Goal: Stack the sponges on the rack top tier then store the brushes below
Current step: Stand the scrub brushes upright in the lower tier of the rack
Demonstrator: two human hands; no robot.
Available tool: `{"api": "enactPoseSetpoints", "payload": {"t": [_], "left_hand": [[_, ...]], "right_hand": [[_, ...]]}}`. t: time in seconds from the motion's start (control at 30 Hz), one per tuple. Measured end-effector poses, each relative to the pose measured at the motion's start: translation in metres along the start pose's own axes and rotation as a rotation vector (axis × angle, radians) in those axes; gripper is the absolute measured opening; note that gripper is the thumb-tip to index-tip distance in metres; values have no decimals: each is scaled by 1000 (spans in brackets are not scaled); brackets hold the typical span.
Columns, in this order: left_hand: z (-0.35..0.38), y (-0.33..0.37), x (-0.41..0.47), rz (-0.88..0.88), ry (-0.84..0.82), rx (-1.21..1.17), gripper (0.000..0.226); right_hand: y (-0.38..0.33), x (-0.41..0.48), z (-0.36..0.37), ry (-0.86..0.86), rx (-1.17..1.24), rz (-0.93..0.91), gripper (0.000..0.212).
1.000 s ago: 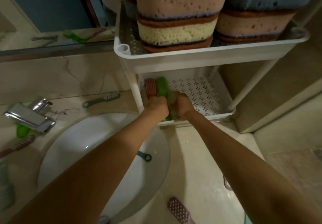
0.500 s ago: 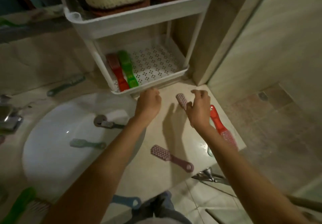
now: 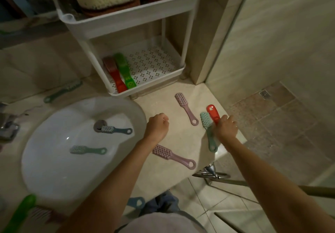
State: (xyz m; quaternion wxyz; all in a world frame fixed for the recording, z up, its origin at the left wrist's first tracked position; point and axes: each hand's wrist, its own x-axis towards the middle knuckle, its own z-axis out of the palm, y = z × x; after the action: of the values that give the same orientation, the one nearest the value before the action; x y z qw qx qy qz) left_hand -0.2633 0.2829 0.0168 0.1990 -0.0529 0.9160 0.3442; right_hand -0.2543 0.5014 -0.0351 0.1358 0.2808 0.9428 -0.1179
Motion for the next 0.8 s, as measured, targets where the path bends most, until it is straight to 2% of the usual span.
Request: {"api": "enactPoseSetpoints", "payload": {"t": [0.13, 0.3, 0.47, 0.57, 0.67, 0.73, 0.8], "left_hand": [[0, 0, 0, 4, -4, 6, 32], [3, 2, -2, 17, -12, -49, 32], [-4, 10, -1, 137, 61, -176, 43], [-18, 8, 0, 168, 23, -70, 49], [-37, -6, -4, 177, -60, 92, 26], [-47, -20, -12, 169, -130, 10, 13], [-55, -36, -23, 120, -137, -99, 20]], "right_hand": [[6, 5, 1, 35, -39, -65, 41], [2, 8, -10, 84, -158, -268, 31], [-36, -15, -28, 64, -168, -677, 40], [-58, -34, -34, 67, -171, -956, 44], [-80, -47, -39, 86, -167, -1119, 42], [-91, -54, -38, 94, -204, -1191, 41], [-101, -65, -35, 114, -171, -1230, 42]]}}
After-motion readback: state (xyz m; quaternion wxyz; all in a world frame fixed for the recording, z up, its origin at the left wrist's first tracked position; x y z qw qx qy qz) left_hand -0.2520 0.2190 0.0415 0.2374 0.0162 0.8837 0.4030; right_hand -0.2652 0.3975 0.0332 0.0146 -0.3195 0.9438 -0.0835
